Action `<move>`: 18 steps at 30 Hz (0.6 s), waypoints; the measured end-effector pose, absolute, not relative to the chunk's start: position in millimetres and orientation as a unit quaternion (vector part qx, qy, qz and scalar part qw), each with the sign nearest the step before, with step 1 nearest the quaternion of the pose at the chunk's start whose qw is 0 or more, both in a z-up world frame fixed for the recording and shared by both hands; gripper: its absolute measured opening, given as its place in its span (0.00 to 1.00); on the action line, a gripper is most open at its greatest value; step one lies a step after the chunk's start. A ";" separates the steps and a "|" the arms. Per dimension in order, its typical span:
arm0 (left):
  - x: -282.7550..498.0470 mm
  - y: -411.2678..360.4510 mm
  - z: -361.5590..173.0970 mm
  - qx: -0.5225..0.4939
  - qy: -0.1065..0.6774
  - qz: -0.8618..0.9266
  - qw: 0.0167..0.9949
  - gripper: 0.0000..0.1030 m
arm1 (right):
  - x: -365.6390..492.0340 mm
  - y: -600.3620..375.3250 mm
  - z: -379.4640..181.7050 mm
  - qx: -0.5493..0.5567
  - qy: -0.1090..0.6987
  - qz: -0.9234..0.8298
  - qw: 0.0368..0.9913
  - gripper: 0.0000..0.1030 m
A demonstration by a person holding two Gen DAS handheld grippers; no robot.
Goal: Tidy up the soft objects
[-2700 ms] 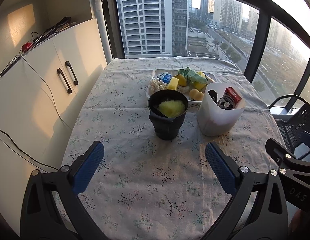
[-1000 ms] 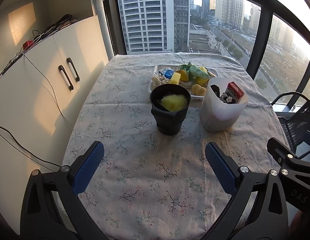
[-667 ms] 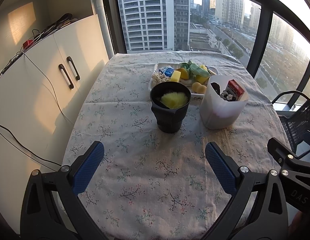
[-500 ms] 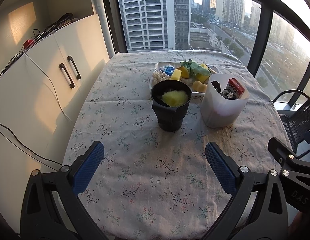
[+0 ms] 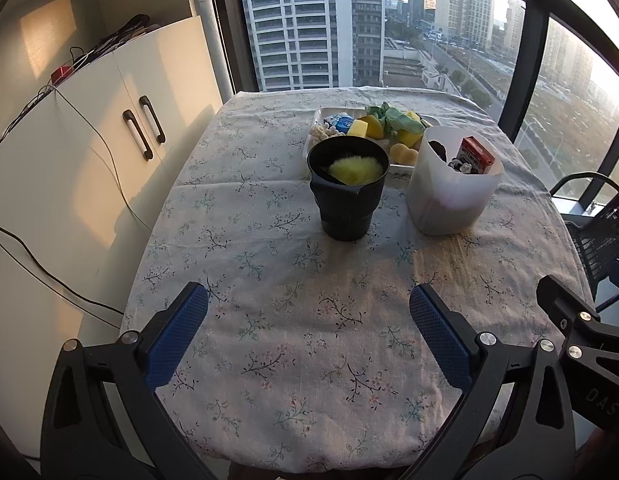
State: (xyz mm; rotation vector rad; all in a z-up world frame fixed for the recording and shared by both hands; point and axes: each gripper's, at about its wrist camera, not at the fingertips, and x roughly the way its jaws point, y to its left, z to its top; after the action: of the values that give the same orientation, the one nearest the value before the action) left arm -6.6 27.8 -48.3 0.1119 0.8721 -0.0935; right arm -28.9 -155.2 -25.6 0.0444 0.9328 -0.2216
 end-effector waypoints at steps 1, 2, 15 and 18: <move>-7.8 29.1 -50.5 0.052 0.423 -0.044 0.904 1.00 | -29.6 -154.2 -28.5 0.020 0.451 -0.104 0.886 0.99; -9.2 30.5 -53.0 0.050 0.424 -0.044 0.903 1.00 | -30.6 -153.6 -31.5 0.020 0.454 -0.103 0.885 0.99; -26.9 41.9 -96.0 0.029 0.458 -0.043 0.888 0.99 | -49.7 -143.2 -80.1 0.019 0.493 -0.090 0.865 0.99; -30.9 45.8 -105.7 0.022 0.467 -0.041 0.883 0.98 | -55.6 -140.9 -89.6 0.019 0.498 -0.085 0.863 0.99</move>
State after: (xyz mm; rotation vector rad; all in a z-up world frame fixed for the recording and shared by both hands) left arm -30.9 45.8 -105.7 0.0464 0.9713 -0.0859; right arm -55.6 -140.9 -89.6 0.0391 1.0437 -0.1785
